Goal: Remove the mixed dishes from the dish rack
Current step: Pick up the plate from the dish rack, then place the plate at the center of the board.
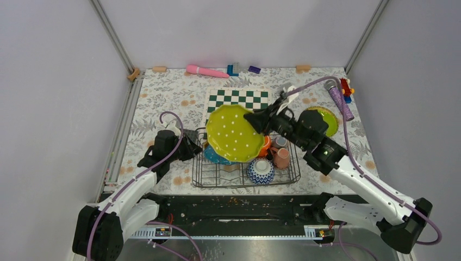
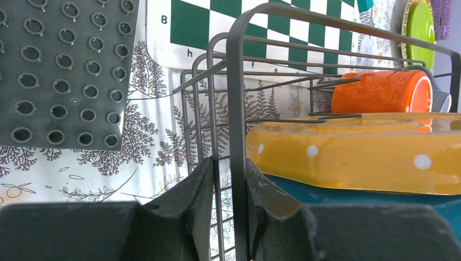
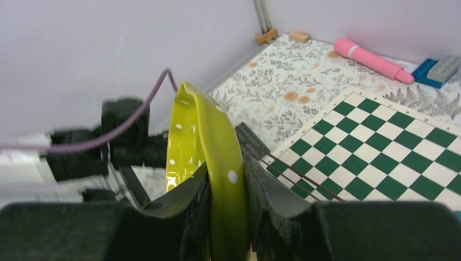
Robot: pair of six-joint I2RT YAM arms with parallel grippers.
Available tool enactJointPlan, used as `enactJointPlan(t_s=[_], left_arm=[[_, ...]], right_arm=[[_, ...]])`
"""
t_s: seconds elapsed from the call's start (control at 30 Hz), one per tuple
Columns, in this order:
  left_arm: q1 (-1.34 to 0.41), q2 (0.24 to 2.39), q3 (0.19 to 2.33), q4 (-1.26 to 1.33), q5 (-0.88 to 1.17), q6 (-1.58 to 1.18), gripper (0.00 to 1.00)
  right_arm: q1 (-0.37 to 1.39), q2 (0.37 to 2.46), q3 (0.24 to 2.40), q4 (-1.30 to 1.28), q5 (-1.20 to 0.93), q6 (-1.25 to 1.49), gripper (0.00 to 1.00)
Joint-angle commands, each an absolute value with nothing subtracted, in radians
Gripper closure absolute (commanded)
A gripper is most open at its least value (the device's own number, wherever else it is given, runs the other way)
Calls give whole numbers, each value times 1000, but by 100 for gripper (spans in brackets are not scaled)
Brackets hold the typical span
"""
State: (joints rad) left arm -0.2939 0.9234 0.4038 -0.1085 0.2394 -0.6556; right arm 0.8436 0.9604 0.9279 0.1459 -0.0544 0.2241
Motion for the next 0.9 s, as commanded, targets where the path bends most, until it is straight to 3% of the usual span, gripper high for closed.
enactJointPlan(t_s=[0.0,0.33,0.67,0.87], left_arm=[[-295,915,417,-156,238,-632,83],[-295,898,423,-183,214,-624,83],[-295,889,426,-193,206,-618,83],[-295,890,428,-193,204,-619,80]], right_arm=[[668,987,1061,333,-200,584,100],[346,1042,1016,378,-126,935,100],[58,722,743,173,170,944,100],[6,511,620,-31,411,871,100]])
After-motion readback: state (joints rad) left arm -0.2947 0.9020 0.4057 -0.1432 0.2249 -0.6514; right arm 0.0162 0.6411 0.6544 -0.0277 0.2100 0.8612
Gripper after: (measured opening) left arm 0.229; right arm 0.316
